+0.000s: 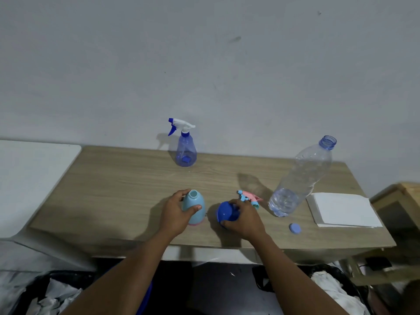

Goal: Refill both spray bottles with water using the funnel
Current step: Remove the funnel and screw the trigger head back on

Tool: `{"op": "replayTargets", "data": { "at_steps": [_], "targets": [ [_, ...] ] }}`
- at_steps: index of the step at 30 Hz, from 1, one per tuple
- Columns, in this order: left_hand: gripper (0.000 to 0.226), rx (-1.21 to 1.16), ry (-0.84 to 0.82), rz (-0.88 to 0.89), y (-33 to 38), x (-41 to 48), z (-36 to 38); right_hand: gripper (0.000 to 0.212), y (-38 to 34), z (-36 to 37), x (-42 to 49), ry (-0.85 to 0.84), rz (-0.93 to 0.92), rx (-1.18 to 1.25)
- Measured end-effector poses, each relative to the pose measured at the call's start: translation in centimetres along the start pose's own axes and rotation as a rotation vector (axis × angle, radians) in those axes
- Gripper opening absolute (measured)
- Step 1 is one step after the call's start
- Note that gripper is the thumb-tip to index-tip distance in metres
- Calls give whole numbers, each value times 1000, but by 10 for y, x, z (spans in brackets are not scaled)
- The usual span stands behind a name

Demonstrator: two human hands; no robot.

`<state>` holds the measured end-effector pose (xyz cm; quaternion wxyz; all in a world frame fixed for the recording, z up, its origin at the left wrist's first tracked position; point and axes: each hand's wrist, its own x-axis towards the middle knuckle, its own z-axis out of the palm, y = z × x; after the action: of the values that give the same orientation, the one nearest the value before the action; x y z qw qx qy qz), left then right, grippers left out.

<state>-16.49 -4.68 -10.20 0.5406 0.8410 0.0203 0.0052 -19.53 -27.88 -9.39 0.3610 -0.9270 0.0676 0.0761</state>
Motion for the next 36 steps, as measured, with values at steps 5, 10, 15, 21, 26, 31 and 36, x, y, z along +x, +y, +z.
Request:
{"op": "replayTargets", "data": {
  "at_steps": [5, 10, 15, 21, 26, 31, 36],
  "targets": [
    [57, 14, -14, 12, -1, 1, -2, 83, -2, 21, 8, -103, 46, -197],
    [58, 6, -32, 16, -1, 4, -4, 92, -5, 31, 11, -57, 86, -159],
    [58, -18, -40, 47, -6, 7, -4, 108, -7, 9, 0, 85, 60, 23],
    [58, -33, -46, 40, -6, 11, -1, 22, 20, -20, 26, 376, 296, 166],
    [57, -25, -60, 39, -4, 11, -2, 18, 37, -6, 46, 252, 416, 126],
    [56, -21, -56, 25, -4, 11, -2, 26, 38, -1, 47, 272, 400, 150],
    [55, -21, -49, 27, -3, 10, -1, 29, 21, -12, 40, 399, 358, 404]
  ]
}}
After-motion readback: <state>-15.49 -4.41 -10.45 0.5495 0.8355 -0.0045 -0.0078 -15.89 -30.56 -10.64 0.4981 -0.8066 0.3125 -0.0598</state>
